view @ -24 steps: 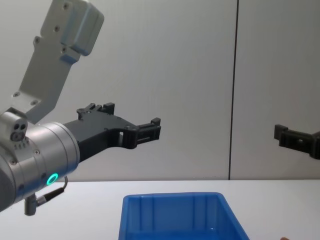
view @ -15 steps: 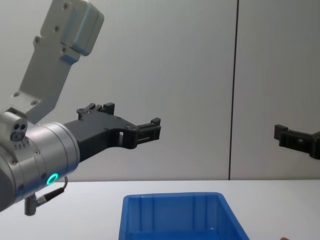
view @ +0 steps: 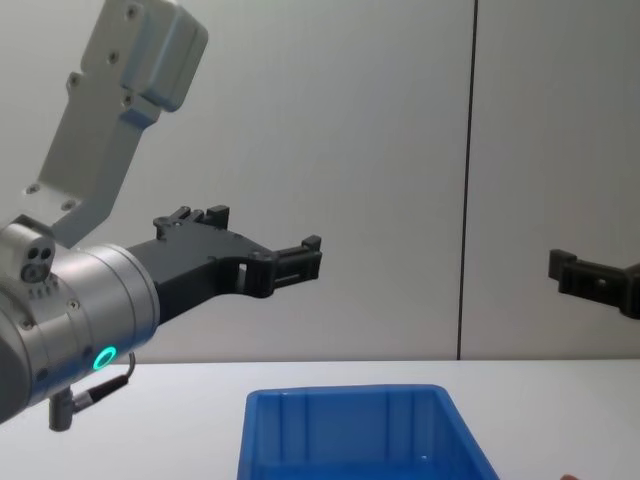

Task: Pick up the two dolls from the table and place them into the box.

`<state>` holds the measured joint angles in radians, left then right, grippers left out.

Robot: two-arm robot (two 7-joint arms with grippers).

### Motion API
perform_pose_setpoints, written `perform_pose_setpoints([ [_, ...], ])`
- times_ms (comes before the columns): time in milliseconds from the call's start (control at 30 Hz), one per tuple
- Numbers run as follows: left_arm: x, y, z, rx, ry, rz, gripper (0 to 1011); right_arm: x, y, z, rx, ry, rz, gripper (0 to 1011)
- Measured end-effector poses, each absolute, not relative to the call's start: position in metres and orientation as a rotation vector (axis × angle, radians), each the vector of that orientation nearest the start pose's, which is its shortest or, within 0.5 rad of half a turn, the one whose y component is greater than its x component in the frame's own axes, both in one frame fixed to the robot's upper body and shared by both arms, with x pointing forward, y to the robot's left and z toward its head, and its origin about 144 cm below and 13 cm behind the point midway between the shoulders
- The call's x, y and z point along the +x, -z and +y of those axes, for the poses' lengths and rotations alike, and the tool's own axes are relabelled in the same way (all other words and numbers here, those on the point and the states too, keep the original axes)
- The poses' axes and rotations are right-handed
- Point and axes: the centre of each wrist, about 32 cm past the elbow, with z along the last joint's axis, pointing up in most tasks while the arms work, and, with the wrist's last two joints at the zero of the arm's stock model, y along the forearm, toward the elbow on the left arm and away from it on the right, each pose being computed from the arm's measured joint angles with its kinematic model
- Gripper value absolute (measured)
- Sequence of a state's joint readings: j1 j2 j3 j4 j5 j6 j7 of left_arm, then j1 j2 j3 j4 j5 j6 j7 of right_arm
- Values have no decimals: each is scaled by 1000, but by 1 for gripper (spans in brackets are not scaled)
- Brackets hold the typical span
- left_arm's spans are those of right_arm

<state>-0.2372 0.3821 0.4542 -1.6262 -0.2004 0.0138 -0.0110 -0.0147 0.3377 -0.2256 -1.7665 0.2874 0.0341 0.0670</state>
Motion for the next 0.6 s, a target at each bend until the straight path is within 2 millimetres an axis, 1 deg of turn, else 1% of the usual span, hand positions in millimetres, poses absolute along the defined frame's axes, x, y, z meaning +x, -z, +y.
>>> perform_pose_setpoints([
  [267, 492, -1204, 198, 61, -1124, -268, 1000, 442, -1186, -244, 8, 1234, -64, 1001],
  [300, 492, -1204, 198, 61, -1124, -268, 1000, 441, -1184, -249, -6, 1237, -57, 1001],
  [600, 492, -1204, 198, 61, -1124, -268, 1000, 434, -1176, -265, -76, 1249, -17, 1001],
])
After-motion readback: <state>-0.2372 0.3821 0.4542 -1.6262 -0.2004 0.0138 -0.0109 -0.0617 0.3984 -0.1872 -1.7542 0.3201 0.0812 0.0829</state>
